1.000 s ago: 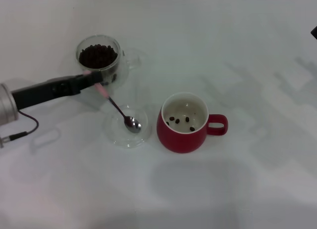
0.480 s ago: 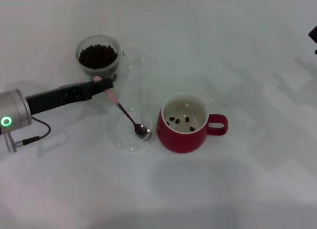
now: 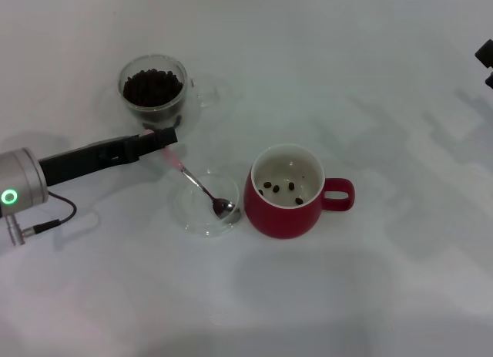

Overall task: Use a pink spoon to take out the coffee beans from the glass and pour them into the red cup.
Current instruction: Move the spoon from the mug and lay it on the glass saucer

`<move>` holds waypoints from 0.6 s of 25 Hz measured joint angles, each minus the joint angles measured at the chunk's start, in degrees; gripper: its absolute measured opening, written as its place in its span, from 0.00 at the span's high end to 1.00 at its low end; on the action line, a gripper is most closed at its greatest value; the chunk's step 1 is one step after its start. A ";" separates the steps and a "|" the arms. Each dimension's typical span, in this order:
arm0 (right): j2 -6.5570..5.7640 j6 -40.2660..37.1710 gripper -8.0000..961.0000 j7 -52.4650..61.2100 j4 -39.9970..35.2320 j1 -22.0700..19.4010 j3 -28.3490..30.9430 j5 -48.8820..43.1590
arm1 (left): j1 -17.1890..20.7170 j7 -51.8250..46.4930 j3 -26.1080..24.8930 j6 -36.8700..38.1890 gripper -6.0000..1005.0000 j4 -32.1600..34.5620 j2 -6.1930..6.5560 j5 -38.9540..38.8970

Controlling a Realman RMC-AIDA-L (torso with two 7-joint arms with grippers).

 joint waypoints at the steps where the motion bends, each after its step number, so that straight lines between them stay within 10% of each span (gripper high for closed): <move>1: 0.00 0.00 0.18 0.00 0.05 0.03 0.00 0.00 | 0.06 0.24 -0.08 -0.03 0.69 0.10 0.04 -0.05; 15: -0.27 0.45 0.18 0.36 -0.14 0.67 0.16 0.20 | -0.91 3.60 -1.34 0.54 0.43 1.54 0.36 -0.16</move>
